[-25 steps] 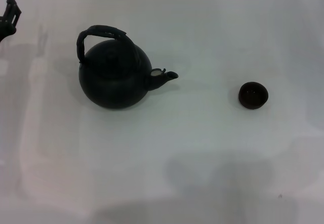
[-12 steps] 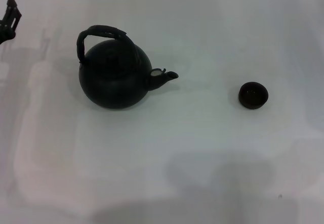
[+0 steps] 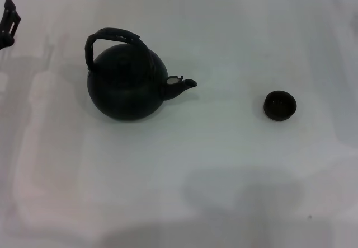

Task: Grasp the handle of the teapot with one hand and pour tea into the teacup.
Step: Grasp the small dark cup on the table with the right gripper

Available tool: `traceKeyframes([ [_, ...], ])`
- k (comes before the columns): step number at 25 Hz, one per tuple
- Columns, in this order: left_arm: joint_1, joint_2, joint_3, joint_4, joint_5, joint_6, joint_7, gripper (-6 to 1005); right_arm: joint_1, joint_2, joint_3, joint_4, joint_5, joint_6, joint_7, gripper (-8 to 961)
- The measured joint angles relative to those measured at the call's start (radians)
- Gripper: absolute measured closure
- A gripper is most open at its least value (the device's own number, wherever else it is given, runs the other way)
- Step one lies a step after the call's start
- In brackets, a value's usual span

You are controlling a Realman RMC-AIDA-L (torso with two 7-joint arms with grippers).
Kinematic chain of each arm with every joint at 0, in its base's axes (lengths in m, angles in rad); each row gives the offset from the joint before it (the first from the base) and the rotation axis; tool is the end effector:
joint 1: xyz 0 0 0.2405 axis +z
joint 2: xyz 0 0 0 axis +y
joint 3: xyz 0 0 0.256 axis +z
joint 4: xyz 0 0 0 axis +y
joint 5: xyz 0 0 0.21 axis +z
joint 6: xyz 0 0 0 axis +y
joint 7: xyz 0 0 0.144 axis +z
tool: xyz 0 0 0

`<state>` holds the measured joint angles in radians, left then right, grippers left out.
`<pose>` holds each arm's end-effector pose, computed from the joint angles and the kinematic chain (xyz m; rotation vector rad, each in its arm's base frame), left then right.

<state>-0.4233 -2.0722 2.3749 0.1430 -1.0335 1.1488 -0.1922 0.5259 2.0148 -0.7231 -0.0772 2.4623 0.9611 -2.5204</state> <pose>-0.3478 0.3257 -0.0035 -1.4946 -0.6474 -0.6894 0.3699 0.3663 0.0413 -1.4496 0.8830 0.7526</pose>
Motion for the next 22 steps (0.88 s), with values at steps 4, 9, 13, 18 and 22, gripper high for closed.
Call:
traceKeyframes([
  [4, 0.003, 0.0, 0.0, -0.002, 0.0, 0.012, -0.001, 242, -0.04, -0.009, -0.165, -0.146, -0.094, 0.019, 0.228, 116],
  [9, 0.018, -0.001, 0.0, -0.003, -0.001, 0.034, -0.004, 243, -0.087, -0.039, -0.34, -0.386, -0.32, 0.03, 0.51, 124],
  [13, 0.035, 0.0, 0.0, -0.004, -0.001, 0.057, -0.016, 243, -0.091, -0.066, -0.363, -0.575, -0.625, 0.089, 0.738, 124],
  [18, 0.048, 0.0, 0.0, -0.005, -0.002, 0.069, -0.018, 243, -0.073, -0.085, -0.357, -0.782, -0.945, 0.249, 0.96, 125],
  [22, 0.052, 0.0, 0.0, -0.005, -0.003, 0.071, -0.019, 243, -0.069, -0.075, -0.357, -0.884, -1.065, 0.323, 1.063, 125],
])
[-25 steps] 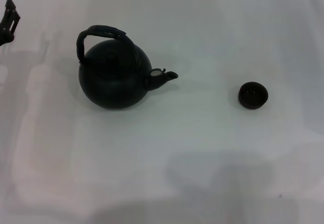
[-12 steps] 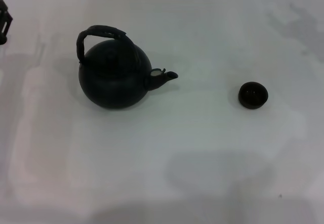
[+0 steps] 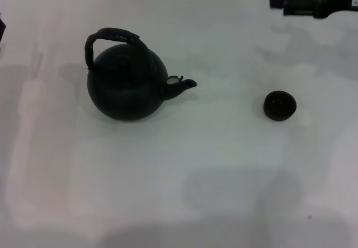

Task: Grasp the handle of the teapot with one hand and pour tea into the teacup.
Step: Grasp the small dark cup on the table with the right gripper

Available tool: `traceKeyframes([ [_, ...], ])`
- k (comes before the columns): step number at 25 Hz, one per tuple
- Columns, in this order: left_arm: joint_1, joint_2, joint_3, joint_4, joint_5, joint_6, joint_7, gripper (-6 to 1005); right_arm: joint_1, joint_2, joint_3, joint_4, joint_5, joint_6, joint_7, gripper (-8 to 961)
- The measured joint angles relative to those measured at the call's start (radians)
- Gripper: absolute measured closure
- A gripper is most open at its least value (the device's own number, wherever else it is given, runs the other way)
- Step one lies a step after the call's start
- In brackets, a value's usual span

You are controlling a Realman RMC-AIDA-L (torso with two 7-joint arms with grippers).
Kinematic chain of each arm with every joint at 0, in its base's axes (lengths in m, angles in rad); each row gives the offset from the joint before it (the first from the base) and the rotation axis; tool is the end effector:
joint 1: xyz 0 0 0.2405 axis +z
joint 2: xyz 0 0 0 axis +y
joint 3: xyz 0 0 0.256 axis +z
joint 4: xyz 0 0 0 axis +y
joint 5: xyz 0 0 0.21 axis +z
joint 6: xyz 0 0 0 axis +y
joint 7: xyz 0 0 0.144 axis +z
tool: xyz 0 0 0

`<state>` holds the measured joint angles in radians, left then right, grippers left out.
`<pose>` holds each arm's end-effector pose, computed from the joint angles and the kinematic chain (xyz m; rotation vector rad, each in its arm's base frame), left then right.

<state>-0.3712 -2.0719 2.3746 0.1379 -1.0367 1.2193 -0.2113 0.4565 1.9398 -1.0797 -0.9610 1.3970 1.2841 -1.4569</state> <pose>-0.3578 0.3065 0.0038 -1.4481 -0.6419 -0.7122 0.2385 0.3771 0.0618 -2.5631 0.5676 0.5080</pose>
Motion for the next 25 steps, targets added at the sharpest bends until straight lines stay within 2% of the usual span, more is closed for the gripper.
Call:
traceKeyframes([
  [3, -0.004, 0.001, 0.0, 0.0, 0.0, 0.001, 0.0, 242, 0.004, 0.021, -0.006, -0.096, -0.125, 0.034, 0.127, 126],
  [6, -0.008, 0.002, 0.0, -0.004, 0.0, 0.003, 0.0, 242, 0.021, 0.058, -0.013, -0.191, -0.291, 0.065, 0.249, 126],
  [8, -0.015, 0.002, -0.001, -0.013, 0.0, 0.003, 0.0, 242, 0.037, 0.07, -0.057, -0.235, -0.38, 0.084, 0.319, 126],
  [11, -0.023, 0.003, -0.001, -0.027, -0.002, 0.003, -0.003, 242, 0.067, 0.068, -0.16, -0.277, -0.437, 0.098, 0.397, 126],
  [17, -0.028, 0.003, -0.003, -0.028, -0.003, 0.003, -0.005, 242, 0.105, 0.072, -0.231, -0.286, -0.508, 0.103, 0.448, 127],
  [25, -0.045, 0.003, -0.008, -0.028, -0.007, 0.003, -0.005, 243, 0.174, 0.075, -0.377, -0.276, -0.644, 0.1, 0.572, 128],
])
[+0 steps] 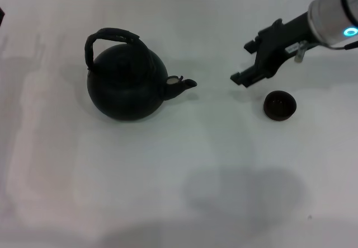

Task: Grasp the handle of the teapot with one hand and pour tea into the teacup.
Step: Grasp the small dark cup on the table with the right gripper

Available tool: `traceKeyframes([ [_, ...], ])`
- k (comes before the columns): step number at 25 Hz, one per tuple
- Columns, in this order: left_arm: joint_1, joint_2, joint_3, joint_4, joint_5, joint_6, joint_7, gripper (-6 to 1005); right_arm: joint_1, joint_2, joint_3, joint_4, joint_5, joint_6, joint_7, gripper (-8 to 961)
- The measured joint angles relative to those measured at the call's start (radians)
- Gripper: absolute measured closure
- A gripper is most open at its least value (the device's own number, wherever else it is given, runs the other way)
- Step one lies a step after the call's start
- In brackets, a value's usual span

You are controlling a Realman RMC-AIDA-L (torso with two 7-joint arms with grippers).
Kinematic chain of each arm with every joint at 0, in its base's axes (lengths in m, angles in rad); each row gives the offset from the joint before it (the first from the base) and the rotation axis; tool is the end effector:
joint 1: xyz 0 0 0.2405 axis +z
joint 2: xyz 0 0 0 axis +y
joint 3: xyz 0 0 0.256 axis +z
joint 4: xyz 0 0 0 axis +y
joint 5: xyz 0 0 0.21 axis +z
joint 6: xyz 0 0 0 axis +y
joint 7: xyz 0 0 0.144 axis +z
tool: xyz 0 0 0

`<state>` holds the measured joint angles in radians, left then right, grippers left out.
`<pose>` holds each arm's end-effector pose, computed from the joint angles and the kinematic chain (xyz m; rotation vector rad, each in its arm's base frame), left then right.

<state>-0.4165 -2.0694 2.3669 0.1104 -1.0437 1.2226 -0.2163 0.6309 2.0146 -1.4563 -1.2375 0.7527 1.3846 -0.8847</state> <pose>-0.3511 0.3203 0.0100 -1.4494 -0.6094 -0.7232 0.1708 0.3720 -0.0118 -2.7799 0.5093 -0.3624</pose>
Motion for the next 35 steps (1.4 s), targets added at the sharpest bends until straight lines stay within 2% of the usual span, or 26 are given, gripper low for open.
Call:
traceKeyframes([
  [4, -0.008, 0.0, 0.0, 0.0, -0.013, 0.0, 0.0, 243, 0.023, 0.001, -0.065, 0.006, -0.047, 0.001, 0.047, 128],
  [8, -0.013, 0.0, -0.003, 0.0, -0.016, -0.001, 0.0, 243, 0.03, 0.001, -0.087, 0.026, -0.062, 0.0, 0.061, 130],
  [18, -0.022, 0.0, -0.026, 0.0, -0.016, -0.006, 0.0, 241, 0.083, 0.007, -0.1, 0.195, -0.124, -0.037, 0.126, 135],
  [25, -0.025, 0.0, -0.026, -0.011, -0.016, -0.007, -0.001, 242, 0.079, 0.007, -0.152, 0.203, -0.125, -0.051, 0.173, 138],
  [35, -0.026, 0.001, -0.026, -0.011, -0.016, -0.002, -0.002, 242, 0.062, 0.001, -0.148, 0.228, -0.135, -0.053, 0.203, 142],
])
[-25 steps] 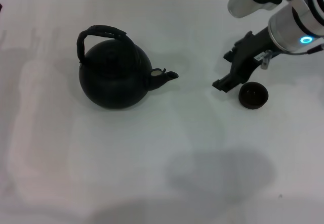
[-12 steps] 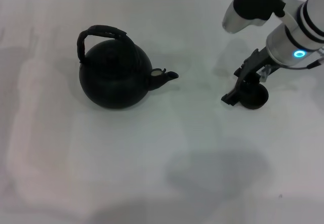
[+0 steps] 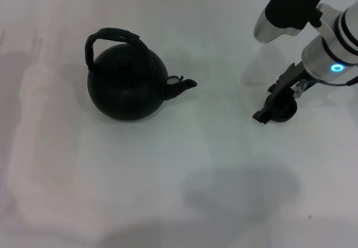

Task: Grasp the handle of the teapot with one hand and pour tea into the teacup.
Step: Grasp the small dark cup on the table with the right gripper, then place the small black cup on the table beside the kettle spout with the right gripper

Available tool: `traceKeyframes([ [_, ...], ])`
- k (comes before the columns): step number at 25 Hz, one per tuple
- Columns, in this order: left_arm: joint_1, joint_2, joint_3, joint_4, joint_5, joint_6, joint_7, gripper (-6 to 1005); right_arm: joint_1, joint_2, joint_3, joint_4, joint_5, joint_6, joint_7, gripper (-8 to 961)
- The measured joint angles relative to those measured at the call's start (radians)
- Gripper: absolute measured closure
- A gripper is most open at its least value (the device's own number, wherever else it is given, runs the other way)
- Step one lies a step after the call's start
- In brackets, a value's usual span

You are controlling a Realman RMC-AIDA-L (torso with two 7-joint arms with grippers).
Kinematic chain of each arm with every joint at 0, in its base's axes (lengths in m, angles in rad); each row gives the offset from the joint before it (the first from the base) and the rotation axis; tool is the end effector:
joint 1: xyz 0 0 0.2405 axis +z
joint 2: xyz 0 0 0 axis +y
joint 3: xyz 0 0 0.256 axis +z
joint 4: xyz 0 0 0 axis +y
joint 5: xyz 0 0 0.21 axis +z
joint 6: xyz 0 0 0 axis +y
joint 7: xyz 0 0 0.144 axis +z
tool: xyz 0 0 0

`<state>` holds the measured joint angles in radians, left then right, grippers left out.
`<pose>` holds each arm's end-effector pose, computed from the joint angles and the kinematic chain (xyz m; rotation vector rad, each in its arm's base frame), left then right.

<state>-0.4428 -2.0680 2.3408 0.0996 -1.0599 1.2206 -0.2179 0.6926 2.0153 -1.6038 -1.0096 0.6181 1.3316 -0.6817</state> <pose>-0.3487 0.3290 0.0168 -1.4165 -0.6038 -0.7337 0.2153 0.3648 -0.0445 -2.6744 0.7613 -0.7070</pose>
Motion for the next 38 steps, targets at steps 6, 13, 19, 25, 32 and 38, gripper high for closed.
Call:
traceKeyframes([
  [6, -0.004, 0.003, 0.0, 0.0, 0.0, 0.001, 0.0, 242, -0.014, 0.001, 0.001, -0.007, -0.065, 0.003, 0.041, 145],
  [13, -0.013, 0.005, 0.0, 0.0, 0.0, 0.002, 0.0, 241, -0.021, 0.0, 0.001, -0.01, -0.071, 0.014, 0.039, 148],
  [19, -0.023, 0.005, 0.0, -0.001, 0.0, 0.002, 0.0, 241, -0.036, -0.001, 0.001, -0.066, -0.069, 0.019, 0.015, 151],
  [25, -0.028, 0.005, 0.0, -0.002, 0.0, 0.002, 0.0, 241, -0.035, 0.003, 0.0, -0.186, -0.05, 0.05, -0.03, 226],
  [32, -0.029, 0.007, 0.0, -0.002, 0.0, 0.002, 0.0, 242, 0.031, 0.004, -0.065, -0.187, 0.045, 0.074, -0.074, 226],
  [38, -0.032, 0.008, 0.0, -0.002, 0.0, 0.002, 0.0, 242, 0.071, 0.009, -0.192, -0.182, 0.054, 0.082, -0.064, 226],
])
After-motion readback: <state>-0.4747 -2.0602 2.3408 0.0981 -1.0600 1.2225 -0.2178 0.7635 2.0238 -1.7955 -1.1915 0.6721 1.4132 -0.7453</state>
